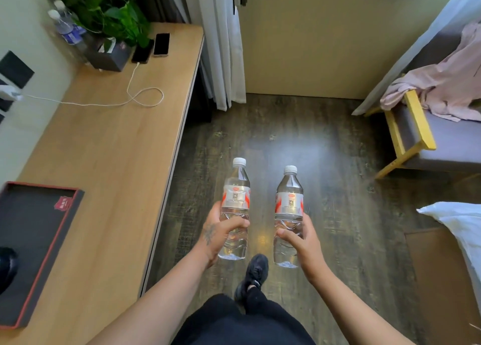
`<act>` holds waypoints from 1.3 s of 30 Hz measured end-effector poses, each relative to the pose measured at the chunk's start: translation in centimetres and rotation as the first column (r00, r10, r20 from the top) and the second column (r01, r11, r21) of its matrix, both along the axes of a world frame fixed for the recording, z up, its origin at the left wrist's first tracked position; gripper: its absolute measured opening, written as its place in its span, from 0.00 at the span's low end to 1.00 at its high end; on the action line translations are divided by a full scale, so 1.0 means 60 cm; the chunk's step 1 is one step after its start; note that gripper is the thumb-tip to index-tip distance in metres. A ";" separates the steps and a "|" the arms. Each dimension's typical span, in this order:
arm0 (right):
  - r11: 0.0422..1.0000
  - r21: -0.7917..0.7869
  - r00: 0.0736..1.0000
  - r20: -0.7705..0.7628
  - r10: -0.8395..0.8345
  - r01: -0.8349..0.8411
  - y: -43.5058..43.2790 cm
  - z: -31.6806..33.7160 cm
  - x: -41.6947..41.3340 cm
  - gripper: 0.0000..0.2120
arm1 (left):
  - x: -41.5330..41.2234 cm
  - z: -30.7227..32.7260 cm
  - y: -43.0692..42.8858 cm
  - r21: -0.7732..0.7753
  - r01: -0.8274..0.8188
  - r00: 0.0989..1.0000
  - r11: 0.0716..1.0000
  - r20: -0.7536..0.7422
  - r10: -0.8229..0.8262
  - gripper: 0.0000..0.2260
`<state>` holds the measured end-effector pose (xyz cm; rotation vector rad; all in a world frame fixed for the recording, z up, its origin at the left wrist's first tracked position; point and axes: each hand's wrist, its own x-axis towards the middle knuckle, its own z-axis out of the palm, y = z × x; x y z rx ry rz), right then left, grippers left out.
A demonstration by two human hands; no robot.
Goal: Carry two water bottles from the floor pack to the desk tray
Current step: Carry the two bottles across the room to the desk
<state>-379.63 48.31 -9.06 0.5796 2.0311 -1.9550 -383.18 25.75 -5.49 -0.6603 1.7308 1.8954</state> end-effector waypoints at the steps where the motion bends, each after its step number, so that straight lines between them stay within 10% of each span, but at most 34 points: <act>1: 1.000 0.005 1.000 -0.006 0.009 -0.009 0.003 0.001 -0.018 0.41 | -0.015 0.002 0.001 0.010 -0.008 1.000 1.000 0.002 0.008 0.36; 24: 0.992 0.089 0.996 -0.029 0.087 -0.084 -0.148 0.047 -0.324 0.39 | -0.296 -0.015 -0.141 0.147 -0.068 0.997 0.987 -0.032 0.073 0.35; 39: 0.803 0.027 0.802 -0.039 0.596 -0.596 -0.436 0.067 -0.456 0.34 | -0.241 0.007 -0.376 0.125 -0.603 0.792 0.788 -0.025 0.610 0.38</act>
